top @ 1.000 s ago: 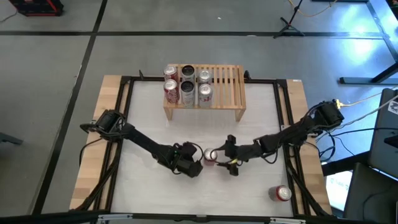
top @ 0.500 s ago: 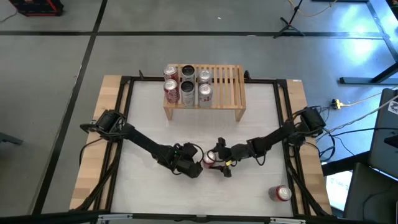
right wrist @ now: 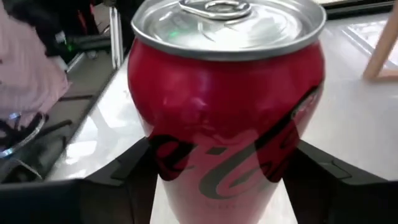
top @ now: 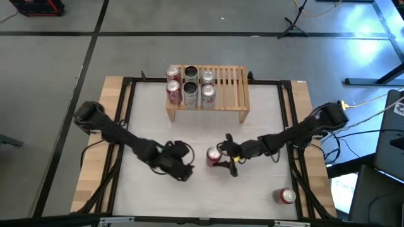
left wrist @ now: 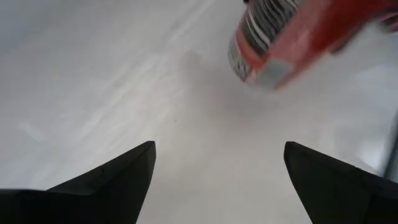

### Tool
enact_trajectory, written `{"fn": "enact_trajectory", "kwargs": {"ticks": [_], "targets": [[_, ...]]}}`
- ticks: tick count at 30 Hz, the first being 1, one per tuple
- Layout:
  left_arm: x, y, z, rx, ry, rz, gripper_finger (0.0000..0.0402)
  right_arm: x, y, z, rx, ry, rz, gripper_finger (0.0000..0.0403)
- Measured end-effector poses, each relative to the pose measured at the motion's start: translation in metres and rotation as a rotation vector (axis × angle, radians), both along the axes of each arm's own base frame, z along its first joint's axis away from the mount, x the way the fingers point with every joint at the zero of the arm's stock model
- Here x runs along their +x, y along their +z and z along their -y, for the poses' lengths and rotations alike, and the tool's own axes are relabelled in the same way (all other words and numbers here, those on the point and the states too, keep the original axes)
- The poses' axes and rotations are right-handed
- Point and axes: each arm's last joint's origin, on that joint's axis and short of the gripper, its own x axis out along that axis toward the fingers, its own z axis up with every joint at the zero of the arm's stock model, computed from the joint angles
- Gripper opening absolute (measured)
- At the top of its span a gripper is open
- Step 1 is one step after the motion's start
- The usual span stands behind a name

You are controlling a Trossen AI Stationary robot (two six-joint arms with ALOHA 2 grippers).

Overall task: Place canned beverage on shelf
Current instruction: Put the top dark red soda can on the shelf

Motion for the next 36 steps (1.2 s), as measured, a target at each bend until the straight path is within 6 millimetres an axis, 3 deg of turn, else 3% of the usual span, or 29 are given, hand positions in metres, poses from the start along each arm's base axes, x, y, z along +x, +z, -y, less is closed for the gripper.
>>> {"fn": "enact_trajectory", "kwargs": {"ticks": [7,11,14,22,26,31,36], "targets": [[-0.047,0.064,-0.011,-0.011,-0.011,0.127,0.0351,-0.014,0.084,0.021,-0.01,-0.114,-0.026,0.0253],[-0.064,0.084,-0.021,0.055,-0.04,0.173,0.0351,-0.028,0.13,0.046,-0.038,-0.235,-0.021,0.0253],[-0.07,0.093,-0.028,0.116,-0.077,0.19,0.0351,-0.041,0.15,0.073,-0.07,-0.356,-0.018,0.0253],[-0.073,0.104,-0.046,0.214,-0.137,0.193,0.0351,-0.062,0.149,0.156,-0.118,-0.556,-0.051,0.0253],[-0.071,0.105,-0.052,0.234,-0.13,0.185,0.0351,-0.055,0.137,0.19,-0.115,-0.55,-0.062,0.0253],[-0.068,0.105,-0.061,0.237,-0.088,0.184,0.0351,-0.046,0.123,0.217,-0.122,-0.523,-0.071,0.026],[-0.066,0.105,-0.068,0.224,-0.039,0.19,0.0351,-0.039,0.115,0.23,-0.128,-0.49,-0.058,0.0259]]}}
